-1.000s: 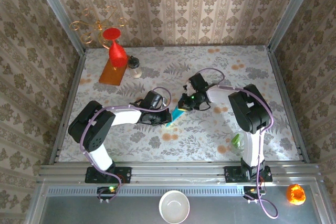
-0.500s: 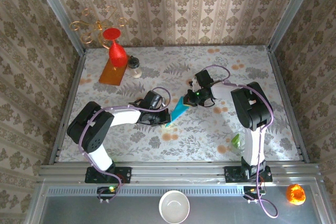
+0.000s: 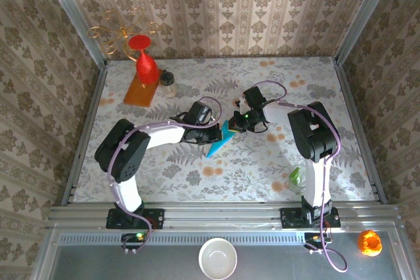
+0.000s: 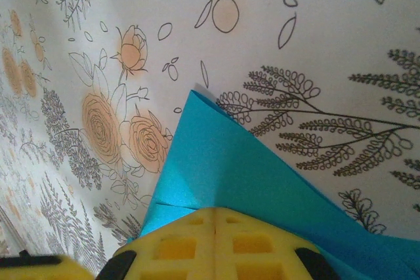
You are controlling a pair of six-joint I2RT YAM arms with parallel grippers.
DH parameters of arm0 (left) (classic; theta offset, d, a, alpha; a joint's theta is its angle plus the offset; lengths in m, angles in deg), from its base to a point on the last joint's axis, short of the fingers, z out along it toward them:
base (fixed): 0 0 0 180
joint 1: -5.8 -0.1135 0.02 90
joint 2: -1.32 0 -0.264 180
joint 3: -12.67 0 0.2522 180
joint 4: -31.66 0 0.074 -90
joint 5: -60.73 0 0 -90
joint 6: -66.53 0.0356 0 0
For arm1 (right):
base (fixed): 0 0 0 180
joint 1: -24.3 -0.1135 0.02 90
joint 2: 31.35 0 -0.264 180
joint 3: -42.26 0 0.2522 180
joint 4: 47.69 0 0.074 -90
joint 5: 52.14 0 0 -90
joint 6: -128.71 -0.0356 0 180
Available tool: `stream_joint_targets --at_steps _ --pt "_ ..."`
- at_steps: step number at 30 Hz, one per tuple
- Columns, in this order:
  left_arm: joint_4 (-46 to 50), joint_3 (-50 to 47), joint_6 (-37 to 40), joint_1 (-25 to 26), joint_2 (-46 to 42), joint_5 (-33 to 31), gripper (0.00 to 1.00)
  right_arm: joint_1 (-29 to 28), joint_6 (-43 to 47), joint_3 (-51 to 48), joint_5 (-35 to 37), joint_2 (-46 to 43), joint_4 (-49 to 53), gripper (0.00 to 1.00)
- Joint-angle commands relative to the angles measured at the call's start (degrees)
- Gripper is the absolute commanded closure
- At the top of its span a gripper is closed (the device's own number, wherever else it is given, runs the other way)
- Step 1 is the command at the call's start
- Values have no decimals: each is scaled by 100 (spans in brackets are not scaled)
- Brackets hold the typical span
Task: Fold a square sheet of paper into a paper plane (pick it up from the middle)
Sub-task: Fold the wing for the fifth time at the center of the table.
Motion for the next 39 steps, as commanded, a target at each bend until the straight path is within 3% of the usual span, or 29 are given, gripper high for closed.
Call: stream_joint_targets --at_steps 1,10,21,39 --pt "51 55 -96 -35 181 -73 100 -1 44 128 110 -62 340 93" --pt "391 -96 -206 -36 236 -365 100 -198 -18 -78 -9 -618 179 92" --pt "533 -139 -233 -52 264 -466 100 -314 -293 -498 238 -358 -175 93" --pt "310 -452 -252 -152 287 -275 100 1057 -542 -375 459 -29 -634 93"
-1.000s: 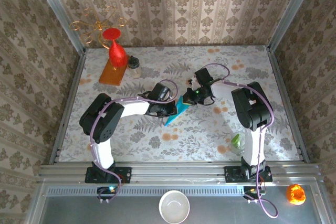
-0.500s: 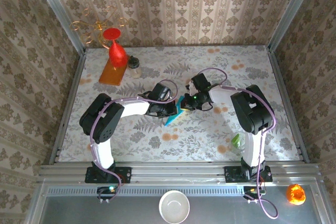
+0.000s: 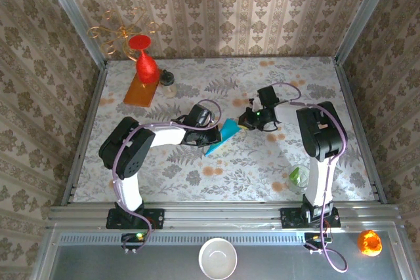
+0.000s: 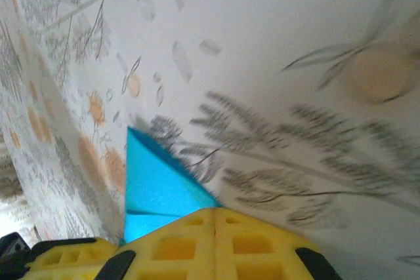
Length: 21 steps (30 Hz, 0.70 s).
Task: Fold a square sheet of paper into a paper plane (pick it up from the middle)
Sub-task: Fold the wing for the fifth time at the center of the table, then move the paper plane to the top-center of the table.
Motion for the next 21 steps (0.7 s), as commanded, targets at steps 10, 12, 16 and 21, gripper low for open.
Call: stream_joint_targets --at_steps 10,12,16,21 --pt "578 86 64 -101 -753 175 92 241 60 -227 1130 -1227 194 79" --pt "585 88 89 -140 -1082 102 82 168 42 -296 1327 -1504 457 71" --pt "646 -242 91 -334 -1812 -260 60 -179 7 -373 1823 -1908 1087 51" --pt "934 -1073 226 -711 -2805 -996 32 -887 -209 -285 2523 -2140 1915 34"
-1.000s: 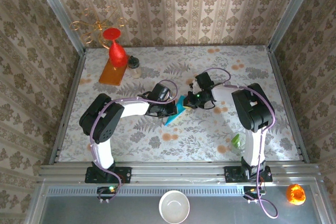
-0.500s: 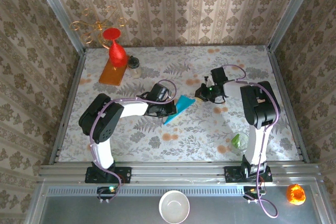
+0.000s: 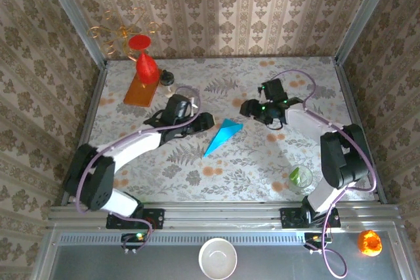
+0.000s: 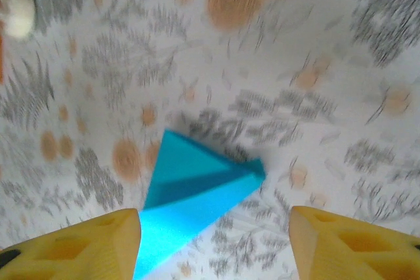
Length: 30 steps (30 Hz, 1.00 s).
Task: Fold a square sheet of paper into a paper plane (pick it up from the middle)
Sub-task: Move the paper plane to the top-center of the table.
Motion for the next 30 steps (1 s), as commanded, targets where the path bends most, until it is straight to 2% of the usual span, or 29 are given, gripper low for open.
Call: stream_joint_targets --at_steps 1,3,8,12,20,30 --pt "483 -581 165 -235 -520 -708 28 -398 -292 -57 602 -119 818 33" --pt "627 -888 231 -419 -898 -922 20 -720 -466 31 691 -6 874 31" --pt "856 -1364 381 -798 -1560 -1132 9 -1431 -809 653 1372 626 1225 28" --pt "972 -1555 462 -1000 -1812 -1185 0 -1773 -1027 1228 1868 1176 1679 24" --pt "1018 -1707 472 -1077 -1869 -1148 0 -2020 -1100 1796 2361 1733 1984 21" --pt "1017 -1637 500 -1118 -1745 -1081 0 -2028 -1086 1846 2632 1752 2303 30"
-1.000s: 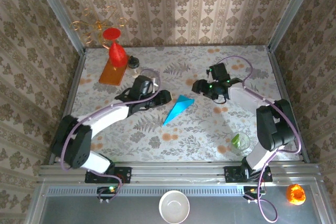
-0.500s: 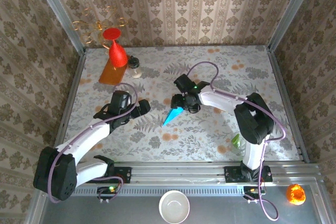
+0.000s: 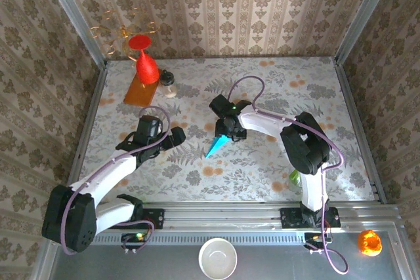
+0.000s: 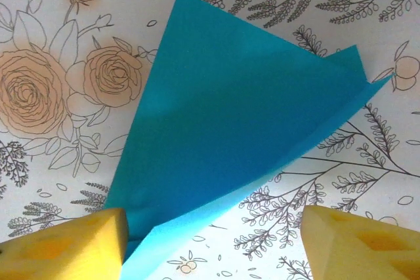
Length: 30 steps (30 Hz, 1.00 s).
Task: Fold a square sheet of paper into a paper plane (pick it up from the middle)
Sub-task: Move the paper plane to the top-center of the table.
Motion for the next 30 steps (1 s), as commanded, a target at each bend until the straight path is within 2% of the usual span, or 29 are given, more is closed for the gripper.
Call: stream_joint_targets --at_steps 1,7,19,28,30 --pt "128 37 122 -54 71 6 0 -17 -135 13 308 -101 277 32" --pt "93 72 104 -55 221 67 0 -20 -349 -282 301 -440 139 40" --pt "93 148 100 -54 393 121 0 -20 -679 -679 87 -623 -59 61" --pt "84 134 30 -82 332 121 0 47 -709 -871 333 -921 -229 94" --pt "77 104 14 -102 285 141 0 100 -553 -952 293 -1067 -414 98"
